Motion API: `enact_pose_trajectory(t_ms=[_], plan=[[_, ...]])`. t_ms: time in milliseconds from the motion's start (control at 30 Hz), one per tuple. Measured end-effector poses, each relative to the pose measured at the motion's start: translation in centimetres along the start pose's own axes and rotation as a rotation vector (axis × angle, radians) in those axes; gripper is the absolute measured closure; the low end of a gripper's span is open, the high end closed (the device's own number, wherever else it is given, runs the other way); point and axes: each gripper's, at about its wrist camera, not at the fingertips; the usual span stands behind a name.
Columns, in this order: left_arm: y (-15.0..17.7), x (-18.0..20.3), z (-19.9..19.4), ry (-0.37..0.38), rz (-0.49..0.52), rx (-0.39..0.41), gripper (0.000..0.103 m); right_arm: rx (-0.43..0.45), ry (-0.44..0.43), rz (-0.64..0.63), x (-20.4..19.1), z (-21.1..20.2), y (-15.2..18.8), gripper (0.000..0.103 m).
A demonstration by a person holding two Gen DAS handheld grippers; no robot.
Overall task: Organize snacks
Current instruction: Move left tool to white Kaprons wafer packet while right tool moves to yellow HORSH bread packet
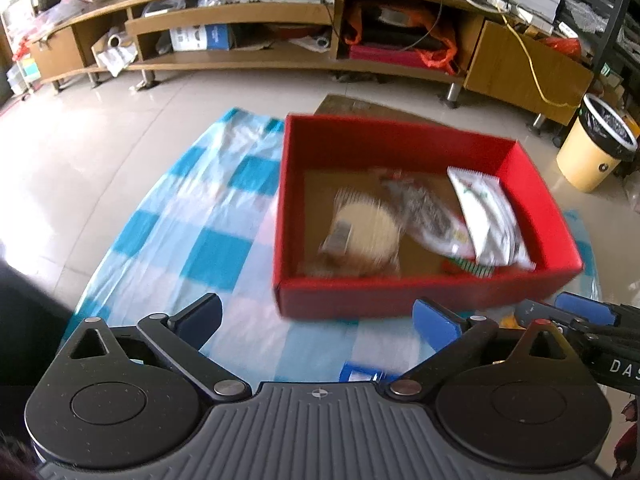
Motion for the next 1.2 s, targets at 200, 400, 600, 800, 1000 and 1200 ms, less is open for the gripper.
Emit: enact_pose_trajectory(t_ms=[200,400,600,800,1000,1200], plan=[[2.3,-1.2,-0.3,-0.015,-0.001,-0.036,0.0,-0.044,-0.006,-0.015,-0.6,-0.5,2.4,0.034],[3.9,-2.5,-0.7,-0.023,-0.024,-0.064,0.0,-0.041,-0.017,-0.018,-1.0,-1.4,3.6,0.03],[6.3,-2.7,-0.9,-0.024,-0.003,-0.106,0.0,-0.043,-0.019,-0.021,-1.4,-2.2,4.7,0.03],[9.2,-3.0,-0.6,-0.012,0.0,-0.191,0.0,-0.061,-0.025,-0.028,-1.8,-2.8,5.7,0.03],[11.6,-3.0,0.0,-0.044,0.005,-0.24,0.0,-0.074,-0.025,-0.03,-1.8,-3.4,6.5,0.03],[12.6,-2.6,1.5,-0.072,0.003,-0.276,0.0,-0.081,-0.019,0.003,-0.7,-4.3,7.0,0.03]])
Point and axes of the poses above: each gripper's, at about its wrist camera, not at the fingertips, and z roughly the way its jaws point, x to its right, y to its underside, and after that the axes turned 3 degrees about -y, right-handed
